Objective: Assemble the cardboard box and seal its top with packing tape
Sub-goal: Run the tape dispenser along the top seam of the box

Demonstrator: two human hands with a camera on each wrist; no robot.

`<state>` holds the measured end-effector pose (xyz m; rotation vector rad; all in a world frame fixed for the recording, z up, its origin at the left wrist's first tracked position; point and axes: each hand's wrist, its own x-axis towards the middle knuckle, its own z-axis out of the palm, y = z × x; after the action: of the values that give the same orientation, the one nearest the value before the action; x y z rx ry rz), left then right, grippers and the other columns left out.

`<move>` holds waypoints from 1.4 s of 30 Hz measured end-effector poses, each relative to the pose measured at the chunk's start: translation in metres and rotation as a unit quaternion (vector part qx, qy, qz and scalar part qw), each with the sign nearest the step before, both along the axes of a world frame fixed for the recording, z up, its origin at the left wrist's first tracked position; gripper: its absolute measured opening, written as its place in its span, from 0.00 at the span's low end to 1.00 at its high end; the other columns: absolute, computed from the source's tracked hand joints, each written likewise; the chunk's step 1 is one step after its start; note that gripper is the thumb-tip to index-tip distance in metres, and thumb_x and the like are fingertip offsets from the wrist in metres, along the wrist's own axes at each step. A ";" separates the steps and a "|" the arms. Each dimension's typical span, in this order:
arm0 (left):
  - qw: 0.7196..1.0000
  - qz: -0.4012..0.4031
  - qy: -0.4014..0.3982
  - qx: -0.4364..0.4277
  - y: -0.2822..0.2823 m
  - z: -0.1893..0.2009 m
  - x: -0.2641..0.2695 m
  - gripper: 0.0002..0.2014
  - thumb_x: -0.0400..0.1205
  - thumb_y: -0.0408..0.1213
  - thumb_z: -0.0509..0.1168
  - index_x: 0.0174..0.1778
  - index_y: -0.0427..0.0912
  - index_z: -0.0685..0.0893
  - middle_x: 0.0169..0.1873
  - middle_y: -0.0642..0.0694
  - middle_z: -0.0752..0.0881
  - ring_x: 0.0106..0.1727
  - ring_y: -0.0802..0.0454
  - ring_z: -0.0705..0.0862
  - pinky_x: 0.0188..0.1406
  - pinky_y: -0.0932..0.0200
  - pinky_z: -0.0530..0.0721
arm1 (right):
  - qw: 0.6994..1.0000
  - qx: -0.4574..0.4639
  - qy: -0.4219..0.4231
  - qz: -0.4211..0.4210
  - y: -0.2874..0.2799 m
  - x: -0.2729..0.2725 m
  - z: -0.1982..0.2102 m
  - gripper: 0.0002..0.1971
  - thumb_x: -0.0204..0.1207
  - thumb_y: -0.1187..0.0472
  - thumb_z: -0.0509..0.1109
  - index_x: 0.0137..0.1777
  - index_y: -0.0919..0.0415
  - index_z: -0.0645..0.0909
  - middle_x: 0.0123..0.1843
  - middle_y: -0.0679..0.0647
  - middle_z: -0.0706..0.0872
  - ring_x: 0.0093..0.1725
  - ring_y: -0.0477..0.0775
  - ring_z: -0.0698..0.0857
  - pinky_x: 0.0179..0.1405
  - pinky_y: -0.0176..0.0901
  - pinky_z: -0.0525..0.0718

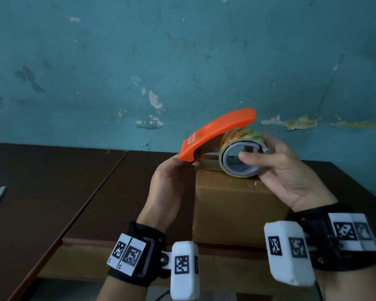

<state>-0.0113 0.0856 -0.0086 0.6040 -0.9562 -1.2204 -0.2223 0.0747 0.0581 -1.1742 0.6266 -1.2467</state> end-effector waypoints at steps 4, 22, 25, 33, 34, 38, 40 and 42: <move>0.999 0.032 0.020 -0.010 -0.004 -0.005 0.004 0.19 0.87 0.24 0.57 0.42 0.39 0.93 0.44 0.38 0.91 0.51 0.45 0.89 0.57 0.54 0.86 | 0.999 -0.007 0.032 -0.042 0.001 0.003 -0.001 0.33 0.59 0.80 0.74 0.69 0.73 0.78 0.57 0.63 0.90 0.62 0.63 0.90 0.64 0.49 0.89; 0.999 -0.034 0.035 -0.003 -0.008 -0.010 0.003 0.07 0.86 0.33 0.66 0.52 0.35 0.88 0.48 0.37 0.87 0.51 0.44 0.83 0.59 0.49 0.78 | 0.999 -0.012 0.020 -0.042 0.000 0.004 -0.003 0.26 0.69 0.89 0.65 0.61 0.64 0.80 0.59 0.64 0.86 0.65 0.63 0.87 0.68 0.54 0.86; 1.000 0.014 0.019 0.006 -0.010 -0.010 -0.001 0.09 0.88 0.31 0.65 0.54 0.29 0.87 0.47 0.34 0.90 0.48 0.46 0.88 0.54 0.56 0.85 | 0.999 -0.012 -0.004 -0.042 -0.001 0.005 -0.004 0.25 0.67 0.87 0.66 0.59 0.63 0.79 0.55 0.62 0.88 0.61 0.61 0.88 0.64 0.52 0.88; 0.999 0.013 0.005 0.047 -0.006 -0.007 -0.002 0.07 0.83 0.34 0.67 0.44 0.34 0.86 0.46 0.33 0.82 0.45 0.40 0.78 0.51 0.47 0.75 | 0.999 -0.016 -0.005 -0.046 0.000 0.006 -0.003 0.22 0.70 0.85 0.67 0.59 0.63 0.79 0.56 0.62 0.87 0.62 0.61 0.87 0.72 0.59 0.82; 0.998 0.003 0.001 0.060 -0.007 -0.007 0.000 0.06 0.83 0.34 0.67 0.45 0.34 0.86 0.44 0.34 0.82 0.47 0.40 0.77 0.53 0.45 0.72 | 0.999 -0.017 -0.009 -0.046 0.000 0.006 -0.002 0.22 0.69 0.85 0.68 0.58 0.63 0.80 0.55 0.62 0.88 0.61 0.61 0.87 0.72 0.59 0.83; 0.990 -0.043 0.007 0.136 -0.006 -0.001 0.009 0.03 0.79 0.29 0.70 0.43 0.39 0.89 0.38 0.44 0.86 0.40 0.50 0.83 0.49 0.55 0.78 | 0.999 -0.020 -0.020 -0.031 0.001 0.006 -0.002 0.26 0.64 0.80 0.71 0.63 0.66 0.78 0.58 0.65 0.86 0.62 0.62 0.87 0.69 0.56 0.85; 0.983 -0.064 0.031 0.168 -0.005 0.003 0.013 0.06 0.73 0.28 0.73 0.44 0.38 0.89 0.37 0.44 0.89 0.36 0.53 0.87 0.51 0.56 0.81 | 0.999 -0.019 -0.019 -0.023 0.002 0.005 -0.002 0.27 0.64 0.79 0.72 0.65 0.65 0.78 0.59 0.65 0.86 0.61 0.61 0.88 0.67 0.56 0.86; 0.977 -0.075 0.057 0.189 -0.002 0.006 0.016 0.07 0.69 0.28 0.74 0.42 0.36 0.90 0.36 0.42 0.90 0.32 0.54 0.89 0.53 0.56 0.84 | 0.999 -0.021 -0.015 -0.018 0.002 0.005 -0.001 0.25 0.64 0.78 0.73 0.62 0.64 0.79 0.57 0.62 0.88 0.59 0.58 0.90 0.67 0.54 0.87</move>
<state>0.0047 0.0834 -0.0028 0.7606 -0.6853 -1.5741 -0.2171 0.0768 0.0572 -1.1805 0.6043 -1.3117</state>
